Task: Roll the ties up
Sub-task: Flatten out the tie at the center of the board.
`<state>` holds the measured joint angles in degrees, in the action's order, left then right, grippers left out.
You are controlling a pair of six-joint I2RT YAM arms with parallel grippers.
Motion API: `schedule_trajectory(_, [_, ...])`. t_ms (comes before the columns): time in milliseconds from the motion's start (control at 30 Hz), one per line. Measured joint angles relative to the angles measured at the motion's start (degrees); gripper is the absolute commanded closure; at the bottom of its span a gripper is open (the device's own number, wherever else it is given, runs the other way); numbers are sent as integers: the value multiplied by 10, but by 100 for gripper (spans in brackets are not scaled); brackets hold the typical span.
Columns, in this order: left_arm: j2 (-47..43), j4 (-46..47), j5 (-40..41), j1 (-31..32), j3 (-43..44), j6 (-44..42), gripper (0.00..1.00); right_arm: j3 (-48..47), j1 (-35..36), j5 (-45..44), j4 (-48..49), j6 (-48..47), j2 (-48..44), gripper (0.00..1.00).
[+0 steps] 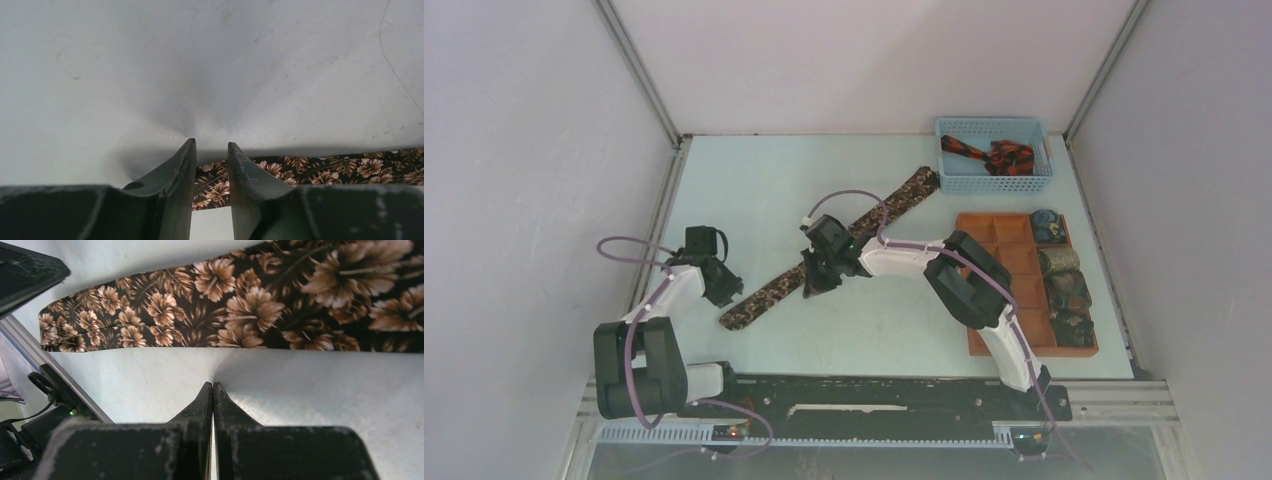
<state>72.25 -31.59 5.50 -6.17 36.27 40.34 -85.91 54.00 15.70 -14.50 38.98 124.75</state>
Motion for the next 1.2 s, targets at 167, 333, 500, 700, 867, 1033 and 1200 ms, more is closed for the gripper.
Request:
schedule_trajectory(167, [13, 12, -28, 0, -10, -11, 66, -5, -3, 10, 29, 2, 12, 100])
schedule_trajectory(333, [11, 25, -59, 1, -16, -15, 67, -12, -11, 20, 43, 3, 21, 100])
schedule_trajectory(500, [-5, 32, -76, 11, -30, -14, 67, -22, -23, 23, 56, 2, 31, 100])
schedule_trajectory(700, [-18, 33, -94, 32, -42, -7, 66, -29, -29, 26, 68, 0, 39, 100])
schedule_trajectory(867, [-33, 30, -98, 42, -51, 3, 62, -30, -30, 26, 70, -5, 40, 100])
schedule_trajectory(1033, [-112, -3, -83, 43, -66, 24, 41, -28, -30, 24, 69, -16, 36, 100])
schedule_trajectory(1200, [-244, -58, -21, 44, -57, 68, 30, 5, -29, 4, 60, -37, 6, 100])
